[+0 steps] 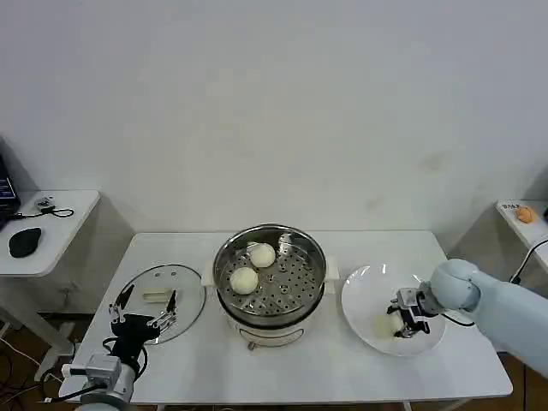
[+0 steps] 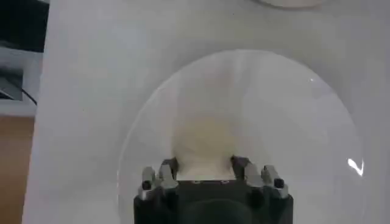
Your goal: Take steamed baozi put them in steamer then cover it.
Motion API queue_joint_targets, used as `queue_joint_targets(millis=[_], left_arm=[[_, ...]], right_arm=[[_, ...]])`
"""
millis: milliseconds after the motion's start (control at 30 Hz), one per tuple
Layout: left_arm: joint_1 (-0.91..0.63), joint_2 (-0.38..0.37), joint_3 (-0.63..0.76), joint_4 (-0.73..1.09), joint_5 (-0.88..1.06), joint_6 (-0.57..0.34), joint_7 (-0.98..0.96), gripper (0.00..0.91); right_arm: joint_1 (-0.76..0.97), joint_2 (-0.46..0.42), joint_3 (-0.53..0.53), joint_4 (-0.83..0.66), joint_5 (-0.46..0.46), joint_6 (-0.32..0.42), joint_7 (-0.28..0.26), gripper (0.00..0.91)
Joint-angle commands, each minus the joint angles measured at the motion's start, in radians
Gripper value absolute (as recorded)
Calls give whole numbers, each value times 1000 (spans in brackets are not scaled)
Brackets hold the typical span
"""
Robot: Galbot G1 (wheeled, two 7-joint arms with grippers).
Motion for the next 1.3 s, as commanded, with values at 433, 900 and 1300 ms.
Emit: queue_joint_targets(millis=[433, 900, 1300], left_arm=[[-28, 17, -8, 66, -39, 6, -6, 907], [-19, 24, -27, 61, -55, 2, -5, 907], [-15, 9, -29, 37, -46, 6, -1, 907]], right_arm=[[529, -17, -92, -6, 213, 51, -103, 605], [833, 353, -356, -39, 349, 23, -27, 605], [702, 521, -403, -43, 327, 69, -16, 615]])
